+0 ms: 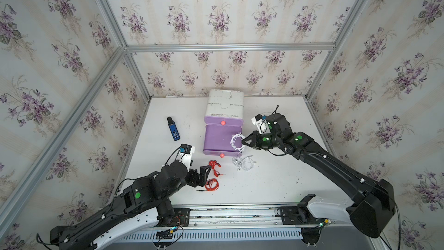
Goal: Place the wired earphones into the drawer by color
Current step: Place the wired earphones in the drawer.
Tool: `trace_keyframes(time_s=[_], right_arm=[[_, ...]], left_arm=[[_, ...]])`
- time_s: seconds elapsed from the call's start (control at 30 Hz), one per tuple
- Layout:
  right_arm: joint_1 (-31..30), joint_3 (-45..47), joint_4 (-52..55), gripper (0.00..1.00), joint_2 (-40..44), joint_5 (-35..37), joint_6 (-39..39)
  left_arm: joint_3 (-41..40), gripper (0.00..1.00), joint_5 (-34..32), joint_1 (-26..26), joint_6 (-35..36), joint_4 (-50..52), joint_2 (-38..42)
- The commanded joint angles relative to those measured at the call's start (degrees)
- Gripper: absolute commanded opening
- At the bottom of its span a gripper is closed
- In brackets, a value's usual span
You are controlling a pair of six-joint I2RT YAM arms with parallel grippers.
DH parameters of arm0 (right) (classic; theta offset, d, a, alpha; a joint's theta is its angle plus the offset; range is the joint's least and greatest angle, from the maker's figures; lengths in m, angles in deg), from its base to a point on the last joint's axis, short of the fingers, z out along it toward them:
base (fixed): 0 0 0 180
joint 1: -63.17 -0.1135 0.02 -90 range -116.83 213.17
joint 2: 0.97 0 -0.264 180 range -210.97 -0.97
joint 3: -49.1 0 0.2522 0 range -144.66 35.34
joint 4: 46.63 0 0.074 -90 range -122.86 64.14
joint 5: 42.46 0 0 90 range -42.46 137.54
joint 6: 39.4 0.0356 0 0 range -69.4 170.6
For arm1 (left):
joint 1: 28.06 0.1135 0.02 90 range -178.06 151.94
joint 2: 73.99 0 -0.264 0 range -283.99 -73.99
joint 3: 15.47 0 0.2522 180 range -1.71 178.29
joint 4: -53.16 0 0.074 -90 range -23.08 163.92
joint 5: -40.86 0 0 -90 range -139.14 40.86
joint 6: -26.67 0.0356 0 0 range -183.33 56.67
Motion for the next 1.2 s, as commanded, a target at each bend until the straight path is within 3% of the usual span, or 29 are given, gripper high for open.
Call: trace_keyframes(time_s=[0.0, 0.2, 0.7, 1.17], right_arm=[[-2.4, -4.1, -4.9, 0.00, -4.7, 0.0, 1.5], [-5.2, -9.2, -6.4, 0.00, -13.8, 2.0, 2.8], [-6.8, -11.0, -11.1, 0.00, -22.1, 5.9, 4.6], [-6.6, -12.7, -12.9, 0.00, -21.8, 8.1, 8.1]], left_arm=[[0.5, 1.00, -1.5, 0.0, 0.7, -0.6, 0.1], [0.6, 1.00, -3.0, 0.1, 0.0, 1.1, 1.1], [-0.4, 1.00, -3.1, 0.0, 0.0, 0.5, 1.5], [-0.7, 1.00, -3.3, 0.0, 0.2, 0.6, 1.9]])
